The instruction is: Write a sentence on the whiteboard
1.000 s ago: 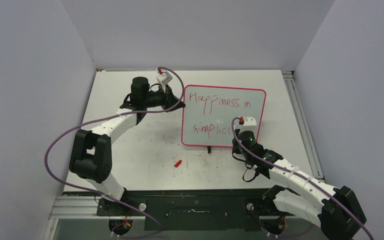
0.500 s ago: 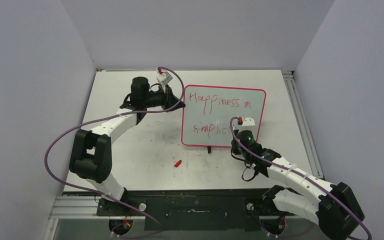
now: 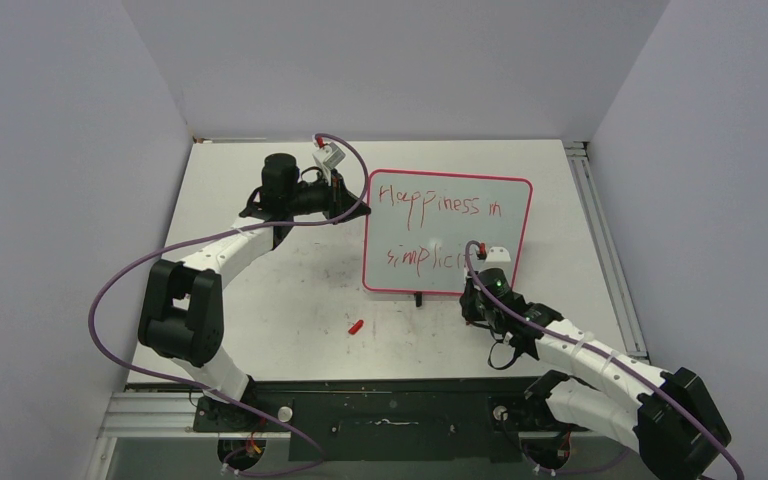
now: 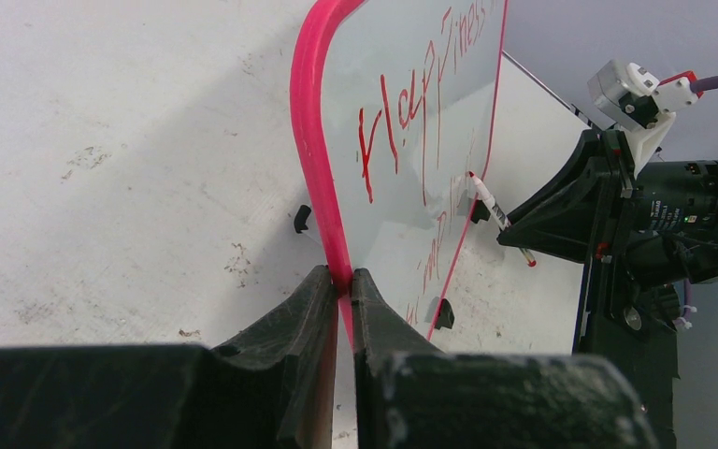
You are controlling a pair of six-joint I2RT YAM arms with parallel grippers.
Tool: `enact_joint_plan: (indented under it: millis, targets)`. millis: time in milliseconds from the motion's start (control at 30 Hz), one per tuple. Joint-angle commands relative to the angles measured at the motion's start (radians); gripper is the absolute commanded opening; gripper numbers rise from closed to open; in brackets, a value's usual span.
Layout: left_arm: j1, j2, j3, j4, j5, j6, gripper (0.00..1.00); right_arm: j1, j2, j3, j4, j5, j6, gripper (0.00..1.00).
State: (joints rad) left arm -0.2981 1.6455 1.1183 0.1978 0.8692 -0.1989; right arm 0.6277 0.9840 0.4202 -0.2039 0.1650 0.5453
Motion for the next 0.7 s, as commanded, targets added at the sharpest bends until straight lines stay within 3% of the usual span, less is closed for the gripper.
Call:
enact_joint_plan:
  millis: [0,267,667]
  targets:
    - [0.008,-0.074,0.016,0.064,0.031,-0.002,0.0,-0.006,-0.003,-0.001,-0.006,0.013,0.029,0.05]
    - [0.008,-0.076,0.016,0.064,0.031,-0.002,0.0,-0.006,-0.072,0.035,-0.038,0.086,0.016,0.05]
    - [0.008,-0.081,0.015,0.066,0.033,-0.002,0.0,-0.006,-0.137,0.069,-0.046,0.057,-0.035,0.05]
